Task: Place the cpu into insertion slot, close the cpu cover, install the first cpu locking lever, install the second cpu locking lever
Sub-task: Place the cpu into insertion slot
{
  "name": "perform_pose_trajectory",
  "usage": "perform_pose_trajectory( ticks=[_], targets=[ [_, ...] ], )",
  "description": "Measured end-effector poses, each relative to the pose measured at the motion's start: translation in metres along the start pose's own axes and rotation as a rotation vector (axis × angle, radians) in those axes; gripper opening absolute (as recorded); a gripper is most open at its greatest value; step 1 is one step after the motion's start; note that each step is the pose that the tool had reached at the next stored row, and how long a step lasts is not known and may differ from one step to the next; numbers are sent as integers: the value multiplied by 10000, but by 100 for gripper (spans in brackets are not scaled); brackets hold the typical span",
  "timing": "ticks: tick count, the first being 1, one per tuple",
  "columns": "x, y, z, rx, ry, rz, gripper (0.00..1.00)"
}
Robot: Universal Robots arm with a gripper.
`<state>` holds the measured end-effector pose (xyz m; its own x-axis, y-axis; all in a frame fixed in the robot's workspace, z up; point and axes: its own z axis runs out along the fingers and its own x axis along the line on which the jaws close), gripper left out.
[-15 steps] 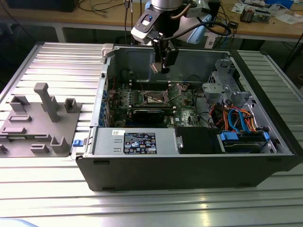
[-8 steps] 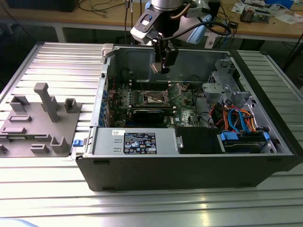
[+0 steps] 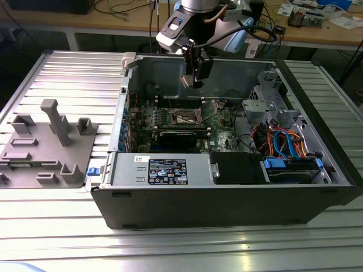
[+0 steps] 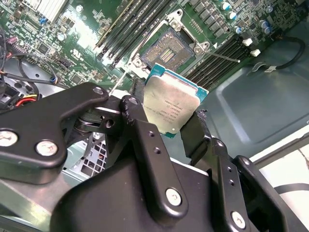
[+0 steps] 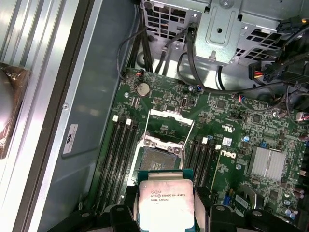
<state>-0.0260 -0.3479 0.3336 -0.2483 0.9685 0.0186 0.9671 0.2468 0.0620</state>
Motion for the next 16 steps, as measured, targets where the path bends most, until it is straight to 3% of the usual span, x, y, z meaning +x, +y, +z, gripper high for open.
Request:
perform_pose_trajectory(
  ticks=[16],
  targets=[
    [0, 0, 1, -2, -12, 147, 55]
  ],
)
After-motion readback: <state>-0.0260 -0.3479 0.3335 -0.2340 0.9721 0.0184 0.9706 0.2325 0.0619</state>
